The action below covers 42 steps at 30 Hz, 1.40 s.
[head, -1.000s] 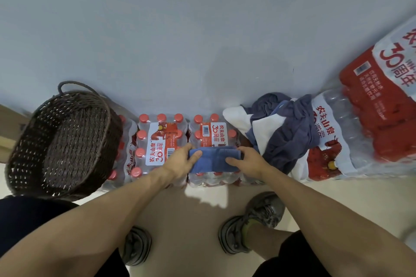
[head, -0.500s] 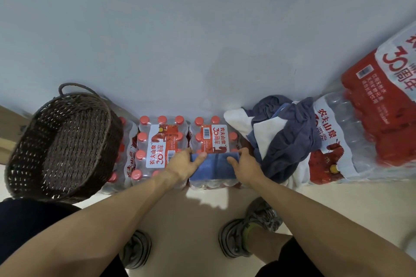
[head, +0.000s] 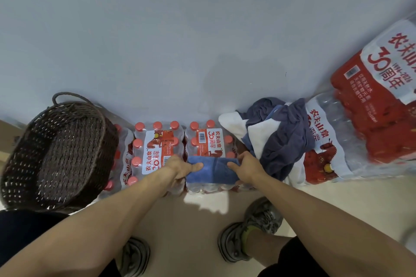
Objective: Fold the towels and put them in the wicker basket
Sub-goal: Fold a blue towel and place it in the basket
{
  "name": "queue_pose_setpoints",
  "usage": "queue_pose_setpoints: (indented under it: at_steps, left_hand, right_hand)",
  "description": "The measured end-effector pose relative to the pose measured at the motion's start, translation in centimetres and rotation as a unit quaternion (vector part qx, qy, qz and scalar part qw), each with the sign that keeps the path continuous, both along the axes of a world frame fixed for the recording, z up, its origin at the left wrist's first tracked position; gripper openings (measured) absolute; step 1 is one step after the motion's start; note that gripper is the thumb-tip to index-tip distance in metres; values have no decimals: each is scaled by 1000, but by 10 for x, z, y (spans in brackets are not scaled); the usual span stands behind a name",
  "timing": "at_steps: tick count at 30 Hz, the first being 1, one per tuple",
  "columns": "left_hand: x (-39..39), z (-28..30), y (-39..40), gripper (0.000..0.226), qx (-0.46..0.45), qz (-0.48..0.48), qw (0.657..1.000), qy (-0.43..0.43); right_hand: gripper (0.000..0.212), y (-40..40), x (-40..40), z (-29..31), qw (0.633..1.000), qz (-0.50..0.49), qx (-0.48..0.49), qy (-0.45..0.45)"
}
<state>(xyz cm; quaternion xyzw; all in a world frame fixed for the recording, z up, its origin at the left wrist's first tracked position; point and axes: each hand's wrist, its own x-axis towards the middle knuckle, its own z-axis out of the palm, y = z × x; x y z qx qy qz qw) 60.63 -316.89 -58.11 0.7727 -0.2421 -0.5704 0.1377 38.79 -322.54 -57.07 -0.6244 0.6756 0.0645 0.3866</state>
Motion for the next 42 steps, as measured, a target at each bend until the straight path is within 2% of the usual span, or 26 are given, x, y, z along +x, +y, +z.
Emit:
queue_pose_setpoints:
  at_steps: [4,8,10,12,14,15,17,20,23,26,29,33,35,37,40,42]
  left_hand:
    - [4,11,-5,69,66,92,985,127]
    - [-5,15,-3,69,32,152,962,226]
    - [-9,17,-4,66,4,171,954,245]
    - [-12,22,-7,59,-26,171,961,218]
    - [-14,32,-12,58,-88,123,978,143]
    - [-14,40,-15,60,-137,68,984,88]
    - [-11,62,-19,69,-242,-54,968,27]
    - [-4,100,-22,73,-315,-192,929,39]
    - [2,133,-23,52,-356,-197,910,85]
    - [12,164,-21,29,-402,-199,890,81]
    - [27,187,-14,27,-440,-236,866,-31]
    - [59,201,0,28,-462,-264,835,-143]
    - [77,199,8,31,-466,-267,826,-171]
    - [94,191,16,37,-446,-257,836,-190]
    - [119,179,25,55,-334,-268,885,-183]
    - [137,175,30,66,-266,-290,908,-142]
  right_hand:
    - [25,1,0,0,1000,15,-1,12]
    - [33,2,2,5,1000,21,8,12]
    - [38,0,5,11,998,57,17,37]
    - [44,-6,10,22,993,107,4,54]
    - [58,-14,16,39,989,142,-19,24]
    - [68,-17,19,49,985,168,-31,-5]
    - [93,-23,22,70,968,239,-45,-66]
    - [114,-23,25,96,952,251,-34,-172]
    - [107,-21,27,116,938,229,-47,-256]
    - [72,-20,33,133,918,237,-52,-314]
    - [42,-11,46,147,893,244,-35,-377]
    - [23,5,69,149,886,265,-38,-378]
    - [26,14,82,147,894,272,-57,-351]
    - [40,22,93,142,898,296,-103,-309]
    - [58,35,114,135,895,347,-119,-255]
    - [53,43,130,131,886,372,-114,-250]
